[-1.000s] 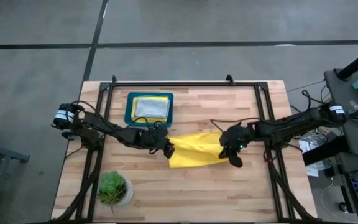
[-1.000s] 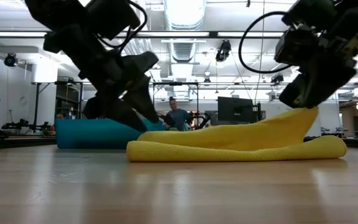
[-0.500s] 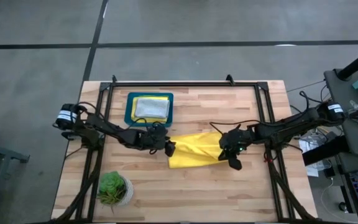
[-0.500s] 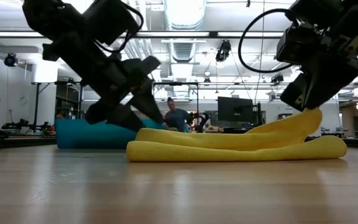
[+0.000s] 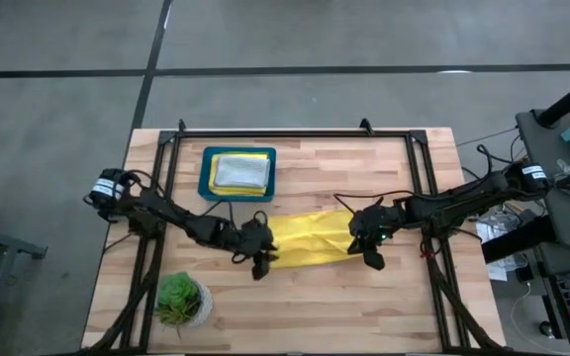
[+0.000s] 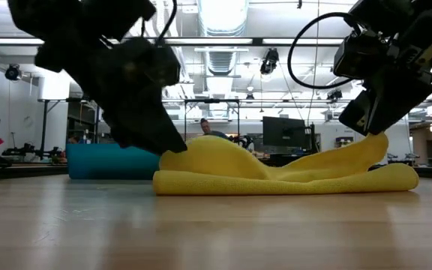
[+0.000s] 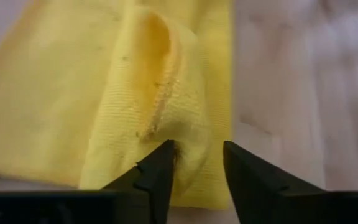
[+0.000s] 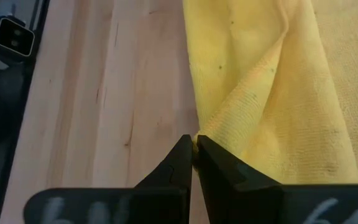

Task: Fold microfiber towels
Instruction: Fold the yellow microfiber towel

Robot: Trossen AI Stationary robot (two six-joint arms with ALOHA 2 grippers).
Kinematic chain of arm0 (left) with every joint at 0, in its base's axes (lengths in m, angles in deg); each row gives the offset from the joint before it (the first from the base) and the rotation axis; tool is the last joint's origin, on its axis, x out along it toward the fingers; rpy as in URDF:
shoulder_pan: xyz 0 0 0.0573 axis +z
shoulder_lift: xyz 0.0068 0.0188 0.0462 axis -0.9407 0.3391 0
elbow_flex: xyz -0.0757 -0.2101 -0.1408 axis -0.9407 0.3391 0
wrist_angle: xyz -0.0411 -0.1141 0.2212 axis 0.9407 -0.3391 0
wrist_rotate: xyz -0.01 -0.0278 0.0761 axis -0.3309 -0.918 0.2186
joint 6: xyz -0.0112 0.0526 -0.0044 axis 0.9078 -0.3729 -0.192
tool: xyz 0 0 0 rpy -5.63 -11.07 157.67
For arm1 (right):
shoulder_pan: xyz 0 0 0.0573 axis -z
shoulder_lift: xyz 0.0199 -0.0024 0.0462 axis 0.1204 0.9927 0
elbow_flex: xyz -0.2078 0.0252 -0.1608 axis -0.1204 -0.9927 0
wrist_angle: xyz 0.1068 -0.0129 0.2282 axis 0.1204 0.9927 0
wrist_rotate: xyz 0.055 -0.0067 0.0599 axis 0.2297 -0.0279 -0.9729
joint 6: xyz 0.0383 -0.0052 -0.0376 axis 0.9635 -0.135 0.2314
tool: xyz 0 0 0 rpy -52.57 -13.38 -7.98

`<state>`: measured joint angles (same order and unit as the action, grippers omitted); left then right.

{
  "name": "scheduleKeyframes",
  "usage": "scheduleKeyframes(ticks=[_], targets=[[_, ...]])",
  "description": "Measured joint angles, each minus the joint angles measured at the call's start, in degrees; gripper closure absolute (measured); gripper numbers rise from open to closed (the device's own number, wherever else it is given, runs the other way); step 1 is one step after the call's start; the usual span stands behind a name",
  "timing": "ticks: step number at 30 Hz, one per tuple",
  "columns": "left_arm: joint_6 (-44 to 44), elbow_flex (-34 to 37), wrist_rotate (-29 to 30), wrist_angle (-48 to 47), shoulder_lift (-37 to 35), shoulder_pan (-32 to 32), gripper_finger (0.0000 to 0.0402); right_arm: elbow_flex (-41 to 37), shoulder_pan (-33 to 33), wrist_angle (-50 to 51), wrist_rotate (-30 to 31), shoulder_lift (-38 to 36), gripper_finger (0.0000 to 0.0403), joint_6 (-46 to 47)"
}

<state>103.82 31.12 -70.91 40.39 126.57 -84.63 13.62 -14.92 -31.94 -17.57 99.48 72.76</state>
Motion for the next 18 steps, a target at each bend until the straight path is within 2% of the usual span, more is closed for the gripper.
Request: scheduleKeyframes(ticks=[8, 13, 18], targets=[[-1.2, 0.0, -0.6, 2.5, 1.1, -2.0, 0.0341, 0.0, 0.0, 0.1, -0.1, 0.0, 0.0386, 0.6], [-1.4, 0.0, -8.8, 3.1, 1.1, -2.3, 0.0362, 0.0, 0.0, 0.1, -0.2, 0.0, 0.0386, 1.0], [0.2, 0.0, -9.7, 3.0, 0.1, -2.0, 0.0366, 0.0, 0.0, 0.1, -0.2, 0.0, 0.0386, 1.0]])
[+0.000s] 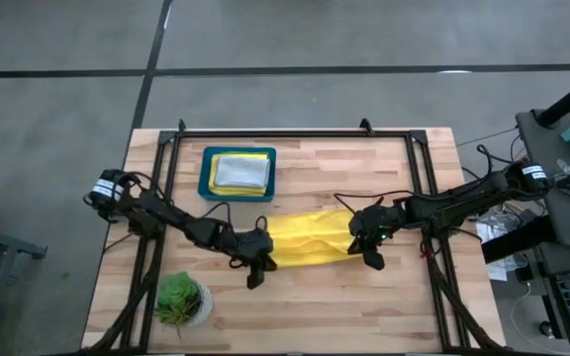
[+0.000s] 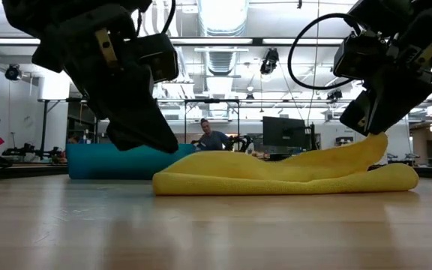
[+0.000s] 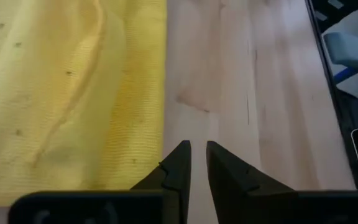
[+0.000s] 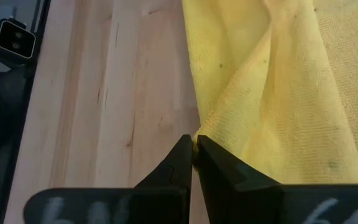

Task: Fold microfiber towels
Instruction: Fold the yellow microfiber towel

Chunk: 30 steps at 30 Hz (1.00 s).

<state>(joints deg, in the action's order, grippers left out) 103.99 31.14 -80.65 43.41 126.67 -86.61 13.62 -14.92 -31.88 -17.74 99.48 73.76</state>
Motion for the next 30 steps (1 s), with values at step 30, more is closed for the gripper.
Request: scheduleKeyframes(ticks=[30], targets=[[-14.9, -2.6, 11.6, 0.7, 4.6, 4.1, 0.0227, 0.0, 0.0, -0.1, 0.2, 0.0, 0.0385, -0.6]])
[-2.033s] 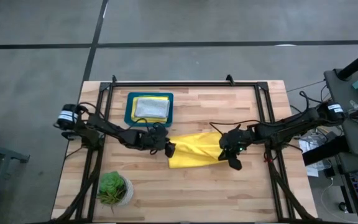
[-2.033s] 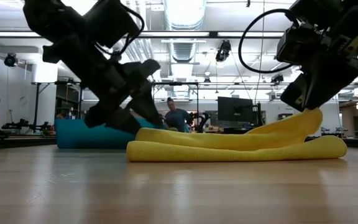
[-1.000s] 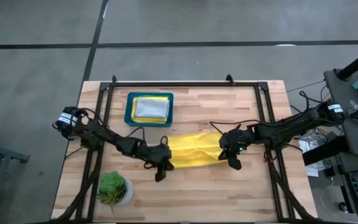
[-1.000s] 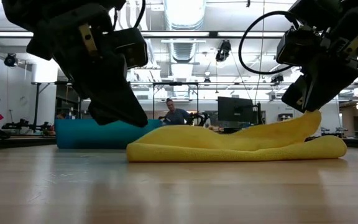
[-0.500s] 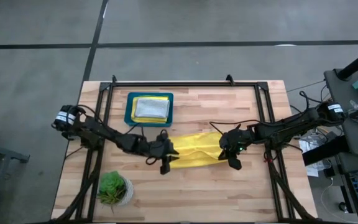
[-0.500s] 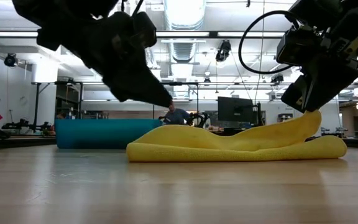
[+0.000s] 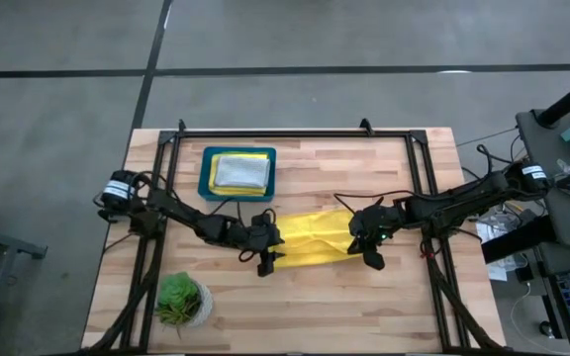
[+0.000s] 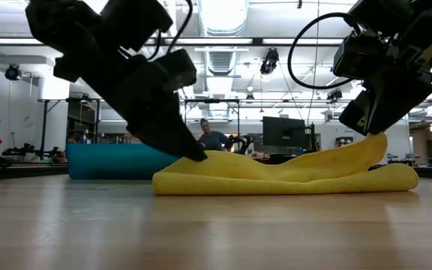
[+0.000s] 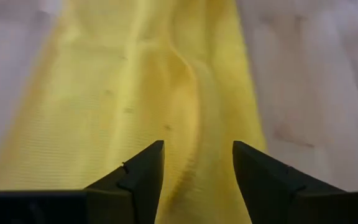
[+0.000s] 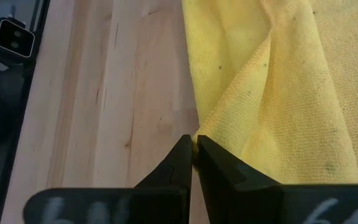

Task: Fold microfiber towels
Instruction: Fold the yellow microfiber towel

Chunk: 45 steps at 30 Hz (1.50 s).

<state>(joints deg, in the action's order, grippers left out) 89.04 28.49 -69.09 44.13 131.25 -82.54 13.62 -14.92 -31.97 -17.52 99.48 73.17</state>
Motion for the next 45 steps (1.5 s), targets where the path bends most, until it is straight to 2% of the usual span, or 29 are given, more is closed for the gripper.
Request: scheduleKeyframes(ticks=[5, 13, 24, 28, 35, 45], targets=[[0.1, -0.6, -8.7, 0.0, 1.1, 0.0, 0.0227, 0.0, 0.0, 0.0, 0.0, 0.0, 0.0385, 0.0], [2.0, -0.7, -16.4, -0.6, -1.0, 0.0, 0.0227, 0.0, 0.0, 0.0, 0.0, 0.0, 0.0385, -0.4], [1.6, -0.7, -13.5, -7.5, -0.8, 0.4, 0.023, 0.0, 0.0, 0.0, 0.0, 0.0, 0.0385, -0.8], [1.6, -0.7, -13.6, -9.8, -1.0, 0.4, 0.0268, 0.0, 0.0, 0.0, 0.0, 0.0, 0.0385, -0.8], [1.2, -0.7, -13.6, -10.1, -1.1, 0.4, 0.0391, 0.0, 0.0, 0.0, 0.0, 0.0, 0.0385, -0.9], [1.5, -1.0, -13.6, -10.0, -3.8, 0.4, 0.0401, 0.1, -0.3, 0.5, 0.0, -2.9, 0.0385, -0.9]])
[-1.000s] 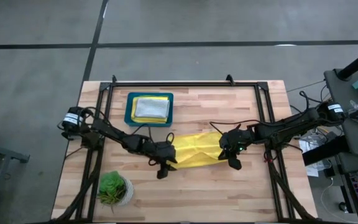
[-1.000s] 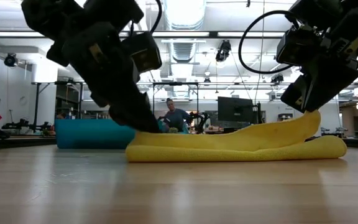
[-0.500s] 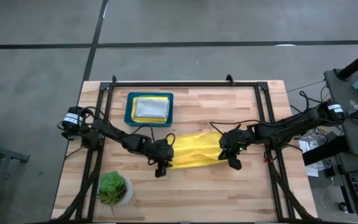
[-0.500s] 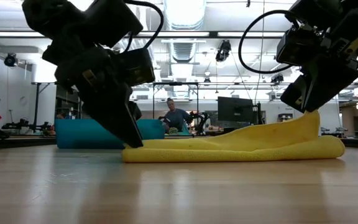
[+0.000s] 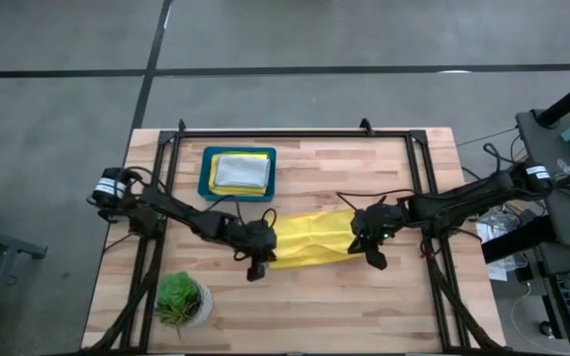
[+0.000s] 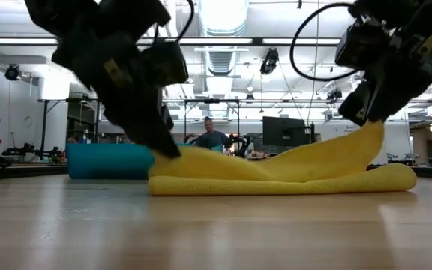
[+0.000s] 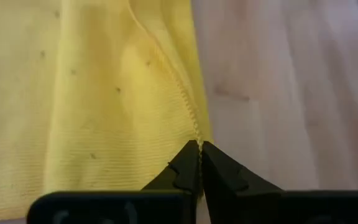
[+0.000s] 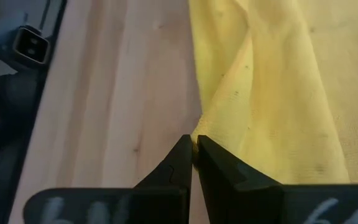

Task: Fold microfiber towels
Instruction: Fold the yellow microfiber towel

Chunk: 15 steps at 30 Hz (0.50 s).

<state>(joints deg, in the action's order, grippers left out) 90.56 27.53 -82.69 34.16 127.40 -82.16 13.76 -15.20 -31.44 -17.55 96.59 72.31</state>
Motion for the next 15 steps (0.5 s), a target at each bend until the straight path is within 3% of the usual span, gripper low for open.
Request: scheduleKeyframes(ticks=[15], targets=[[0.7, -0.2, 0.0, 0.6, -13.6, -3.6, 0.0401, 4.9, -7.3, 5.9, -0.4, -9.5, 0.0386, 3.4]])
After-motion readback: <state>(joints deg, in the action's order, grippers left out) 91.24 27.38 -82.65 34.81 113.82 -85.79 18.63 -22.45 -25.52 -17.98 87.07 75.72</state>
